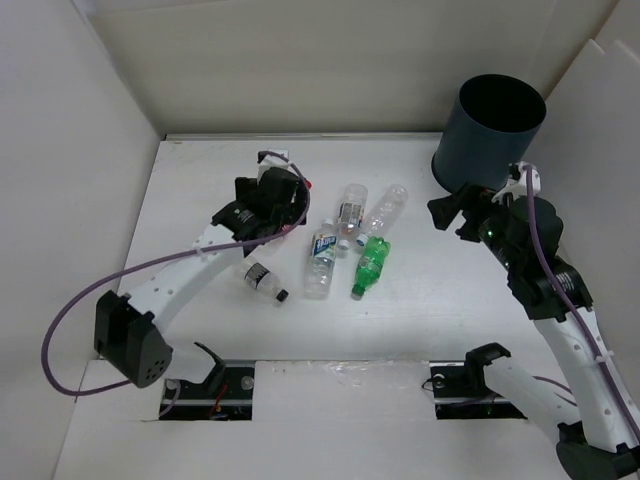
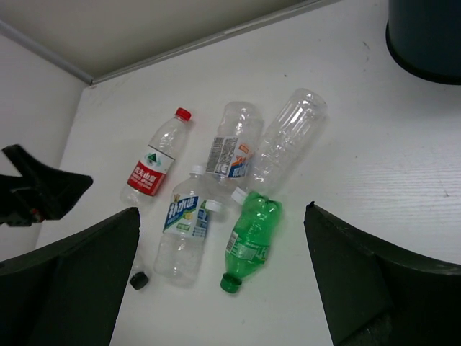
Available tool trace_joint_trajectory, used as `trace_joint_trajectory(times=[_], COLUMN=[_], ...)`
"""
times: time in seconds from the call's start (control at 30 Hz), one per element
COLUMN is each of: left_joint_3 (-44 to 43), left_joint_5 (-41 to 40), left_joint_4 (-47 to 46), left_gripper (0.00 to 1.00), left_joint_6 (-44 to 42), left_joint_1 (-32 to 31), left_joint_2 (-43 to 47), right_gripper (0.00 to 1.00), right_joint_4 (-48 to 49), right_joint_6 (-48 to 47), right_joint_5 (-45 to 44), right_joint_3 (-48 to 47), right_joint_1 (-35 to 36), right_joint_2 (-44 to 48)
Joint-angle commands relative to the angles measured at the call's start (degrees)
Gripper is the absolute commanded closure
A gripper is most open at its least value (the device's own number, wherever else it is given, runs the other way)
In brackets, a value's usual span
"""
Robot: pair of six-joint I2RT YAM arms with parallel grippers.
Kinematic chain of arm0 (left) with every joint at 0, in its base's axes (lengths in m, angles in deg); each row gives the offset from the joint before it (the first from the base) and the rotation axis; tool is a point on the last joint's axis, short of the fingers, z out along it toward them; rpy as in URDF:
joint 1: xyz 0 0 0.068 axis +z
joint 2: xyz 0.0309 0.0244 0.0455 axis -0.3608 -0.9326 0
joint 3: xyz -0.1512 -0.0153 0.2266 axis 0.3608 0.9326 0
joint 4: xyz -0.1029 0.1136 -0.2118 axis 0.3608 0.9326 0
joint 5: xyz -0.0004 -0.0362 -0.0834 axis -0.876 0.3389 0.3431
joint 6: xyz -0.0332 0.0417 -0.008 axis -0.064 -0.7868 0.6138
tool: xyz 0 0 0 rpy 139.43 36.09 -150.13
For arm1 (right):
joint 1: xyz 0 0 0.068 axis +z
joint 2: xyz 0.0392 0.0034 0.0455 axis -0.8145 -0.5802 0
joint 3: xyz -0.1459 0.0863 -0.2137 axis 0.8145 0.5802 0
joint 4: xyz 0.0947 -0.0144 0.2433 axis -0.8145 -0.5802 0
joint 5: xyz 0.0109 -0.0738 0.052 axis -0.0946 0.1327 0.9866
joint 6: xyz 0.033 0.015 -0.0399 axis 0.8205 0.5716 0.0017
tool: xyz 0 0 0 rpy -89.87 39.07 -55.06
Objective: Put the plastic bottles in the bin
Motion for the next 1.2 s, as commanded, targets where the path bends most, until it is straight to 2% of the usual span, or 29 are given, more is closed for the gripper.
trace_joint_trajectory(times=[0.0,0.13,0.17,0.43,0.7,0.8,0.83,0.93,0.97,1.1,1.17], left_joint_3=[-4.5,-5.2,-5.9,-11.7,-9.0,-9.0,-9.0,-9.6,-9.6,-10.2,-10.8], left_joint_5=[9.0,17.4,18.1,17.0,17.1,17.1,17.1,17.7,17.7,18.4,19.9], left_joint_4=[-0.1,-2.8,-2.8,0.3,-0.3,-0.3,0.3,0.3,0.3,1.0,1.5], left_gripper=[0.0,0.0,0.0,0.0,0.0,0.07,0.25,0.44,0.47,0.48,0.62], left_joint_6=[-3.0,-4.6,-5.2,-6.8,-4.1,-4.1,-4.1,-3.6,-3.6,-3.6,-3.6], left_joint_1=[6.3,13.1,13.1,13.7,13.7,13.7,13.7,13.7,13.7,13.7,13.7], left_joint_2=[-2.9,-7.5,-8.7,-26.3,-31.4,-34.7,-35.6,-37.7,-37.7,-38.8,-38.8], right_gripper=[0.0,0.0,0.0,0.0,0.0,0.0,0.0,0.0,0.0,0.0,0.0], right_joint_4=[5.2,4.7,4.7,4.2,4.2,5.4,5.4,6.5,6.5,6.5,7.1], right_joint_6=[-0.4,-1.7,-1.7,-2.2,-2.2,-1.6,-1.6,-1.1,-0.5,-0.5,-0.5], right_joint_5=[2.3,4.2,4.8,6.4,7.1,8.5,9.1,9.8,9.8,10.3,10.9], right_joint_3=[-0.3,-0.3,-0.3,-0.3,-0.3,-0.3,-0.3,-0.3,-0.3,-0.3,-0.3], right_joint_1=[-0.2,-0.2,-0.2,-0.2,-0.2,-0.2,-0.2,-0.2,-0.2,-0.2,-0.2], right_joint_2=[0.7,0.7,0.7,2.3,4.1,4.1,4.1,4.1,3.6,3.0,2.5])
